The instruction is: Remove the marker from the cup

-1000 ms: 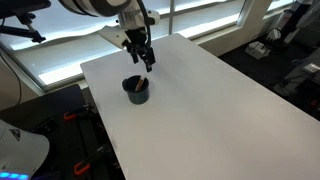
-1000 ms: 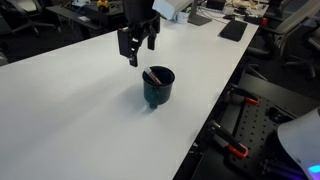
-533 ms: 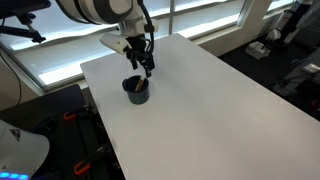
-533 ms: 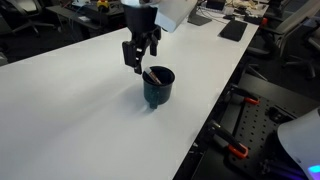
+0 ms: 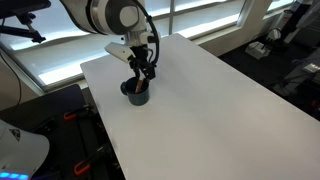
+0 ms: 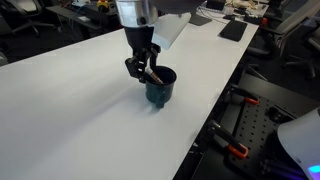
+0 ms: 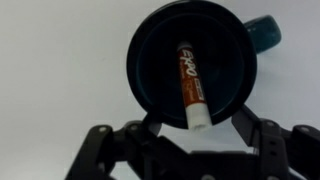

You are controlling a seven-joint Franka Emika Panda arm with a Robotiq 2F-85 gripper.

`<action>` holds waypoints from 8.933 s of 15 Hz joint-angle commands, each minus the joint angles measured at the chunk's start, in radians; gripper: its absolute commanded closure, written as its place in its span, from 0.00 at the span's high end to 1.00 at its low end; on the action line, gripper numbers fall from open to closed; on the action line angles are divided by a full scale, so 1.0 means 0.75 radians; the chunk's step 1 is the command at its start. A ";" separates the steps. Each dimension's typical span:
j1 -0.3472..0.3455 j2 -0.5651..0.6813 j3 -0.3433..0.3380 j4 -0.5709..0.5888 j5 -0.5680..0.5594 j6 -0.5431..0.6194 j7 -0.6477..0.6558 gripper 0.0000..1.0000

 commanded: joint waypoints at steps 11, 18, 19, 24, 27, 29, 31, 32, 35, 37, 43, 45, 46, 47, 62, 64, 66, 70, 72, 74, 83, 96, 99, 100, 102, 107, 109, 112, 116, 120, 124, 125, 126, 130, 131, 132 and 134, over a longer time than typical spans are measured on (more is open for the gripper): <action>0.066 0.006 -0.048 0.063 0.051 -0.104 0.034 0.86; 0.074 -0.161 -0.020 0.044 0.062 -0.285 0.052 1.00; 0.068 -0.175 -0.013 0.049 0.072 -0.349 0.037 1.00; 0.023 -0.217 0.014 0.076 0.171 -0.766 -0.173 1.00; 0.021 -0.191 0.017 0.070 0.143 -0.716 -0.130 1.00; 0.017 -0.173 0.016 0.068 0.129 -0.680 -0.124 1.00; 0.013 -0.130 0.015 0.070 0.134 -0.617 -0.146 1.00; 0.012 -0.111 0.014 0.069 0.130 -0.579 -0.159 1.00; -0.003 -0.060 0.010 0.053 0.147 -0.424 -0.240 1.00; -0.021 -0.043 0.009 0.028 0.162 -0.296 -0.318 1.00; -0.059 0.006 0.007 0.019 0.188 -0.156 -0.448 1.00; -0.064 0.006 0.006 0.018 0.191 -0.157 -0.465 1.00; -0.065 0.004 0.006 0.017 0.192 -0.161 -0.467 1.00; -0.068 0.001 0.010 0.015 0.203 -0.171 -0.482 1.00; -0.066 -0.472 0.003 -0.233 0.324 -0.290 -0.583 1.00; -0.064 -0.392 0.010 -0.193 0.285 -0.235 -0.511 1.00; -0.064 -0.387 0.010 -0.192 0.285 -0.234 -0.510 1.00; -0.069 -0.288 0.003 -0.159 0.259 -0.143 -0.615 1.00; -0.077 -0.245 -0.002 -0.146 0.263 -0.109 -0.695 1.00; -0.089 -0.209 -0.003 -0.131 0.266 -0.087 -0.757 1.00; -0.138 -0.100 -0.001 -0.062 0.270 -0.082 -0.858 0.38; -0.194 0.016 0.074 -0.125 0.321 0.186 -1.005 0.14; -0.213 0.036 0.088 -0.112 0.323 0.174 -1.013 0.03; -0.214 0.036 0.088 -0.108 0.319 0.167 -1.003 0.05; -0.220 0.017 0.092 -0.100 0.329 0.122 -1.000 0.05; -0.196 -0.120 0.083 -0.096 0.366 -0.063 -0.929 0.05; -0.173 -0.164 0.075 -0.090 0.364 -0.107 -0.891 0.05; -0.132 -0.223 0.072 -0.069 0.343 -0.186 -0.794 0.05; -0.047 -0.241 0.096 0.010 0.304 -0.296 -0.615 0.05; 0.039 -0.128 0.142 0.165 0.278 -0.416 -0.394 0.05; 0.084 0.052 0.165 0.350 0.366 -0.576 -0.282 0.05; 0.087 0.108 0.168 0.397 0.401 -0.616 -0.272 0.05; 0.091 0.155 0.166 0.435 0.422 -0.642 -0.257 0.05; 0.092 0.349 0.166 0.572 0.532 -0.689 -0.241 0.05; 0.097 0.391 0.167 0.592 0.554 -0.689 -0.236 0.05; 0.099 0.428 0.168 0.614 0.573 -0.689 -0.236 0.05; 0.106 0.487 0.166 0.647 0.594 -0.687 -0.237 0.05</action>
